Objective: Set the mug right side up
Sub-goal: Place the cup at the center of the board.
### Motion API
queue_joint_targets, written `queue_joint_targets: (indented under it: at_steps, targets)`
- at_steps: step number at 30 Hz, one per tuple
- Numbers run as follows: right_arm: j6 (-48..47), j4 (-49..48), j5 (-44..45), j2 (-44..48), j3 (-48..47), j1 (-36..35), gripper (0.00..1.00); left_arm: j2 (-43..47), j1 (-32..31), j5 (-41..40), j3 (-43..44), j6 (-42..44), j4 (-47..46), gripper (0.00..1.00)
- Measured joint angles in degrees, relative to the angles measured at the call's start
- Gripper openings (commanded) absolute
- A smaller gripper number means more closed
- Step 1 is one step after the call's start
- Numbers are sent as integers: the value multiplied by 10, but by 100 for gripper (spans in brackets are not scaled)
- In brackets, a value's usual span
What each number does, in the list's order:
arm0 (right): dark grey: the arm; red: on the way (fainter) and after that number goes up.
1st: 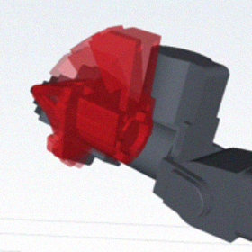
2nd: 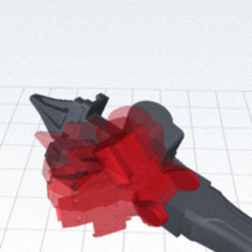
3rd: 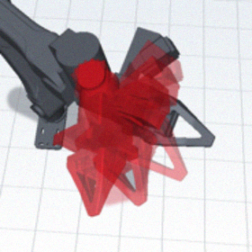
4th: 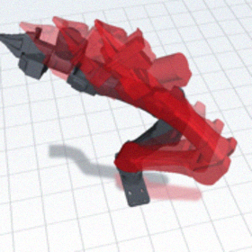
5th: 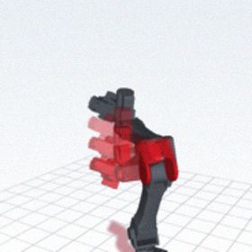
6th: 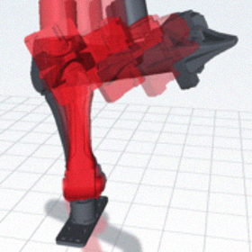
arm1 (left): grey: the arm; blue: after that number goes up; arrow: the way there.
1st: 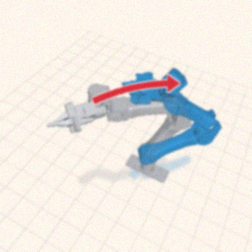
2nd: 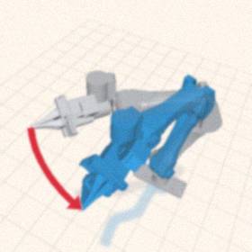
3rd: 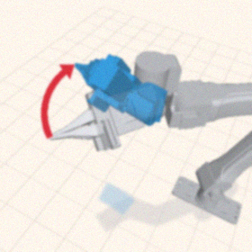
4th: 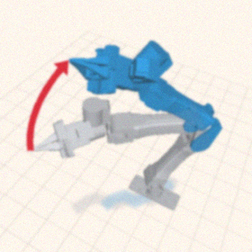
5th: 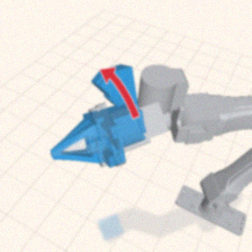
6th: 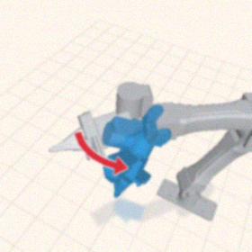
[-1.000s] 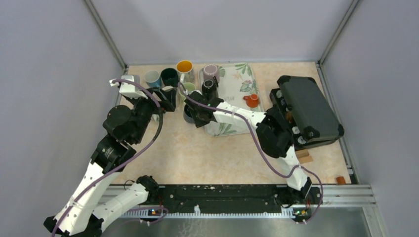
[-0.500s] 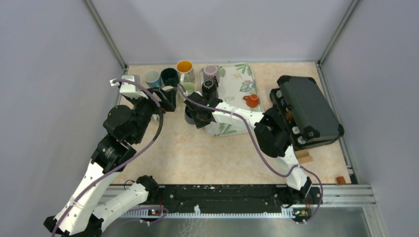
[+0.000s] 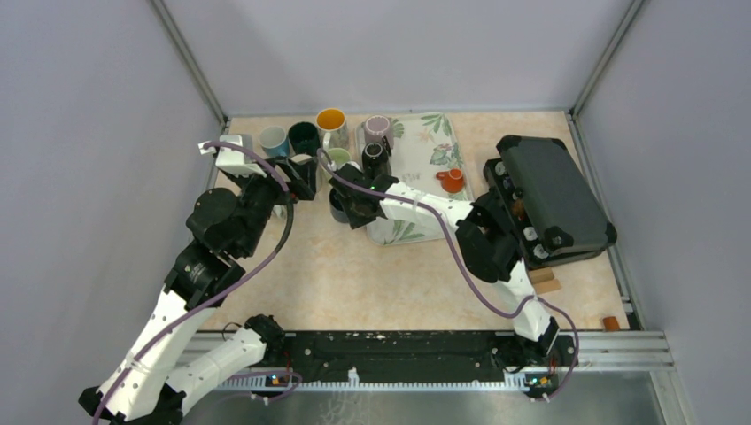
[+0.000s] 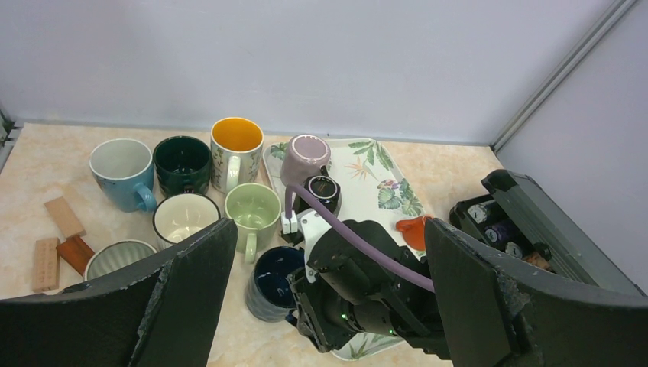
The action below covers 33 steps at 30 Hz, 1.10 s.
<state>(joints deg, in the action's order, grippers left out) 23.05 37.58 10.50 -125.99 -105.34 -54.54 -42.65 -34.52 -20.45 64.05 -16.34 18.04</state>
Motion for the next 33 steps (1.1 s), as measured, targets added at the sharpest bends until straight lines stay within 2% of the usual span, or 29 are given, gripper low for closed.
queue_joint_targets:
  at_steps: [12, 20, 26, 33]
  targets:
    - [-1, -12, 9, 0, -27, -2, 41, 0, 0, 0, -1, 0, 0, 98]
    - [1, -22, 8, 3, -25, -2, 64, -3, 0, 2, -1, 0, 0, 99]
    - [1, -35, 4, 50, 9, -3, 87, -12, 0, 16, -1, -1, -3, 99]
    - [1, -66, 6, 144, 68, 2, 98, -38, 0, 42, -1, -9, -11, 98]
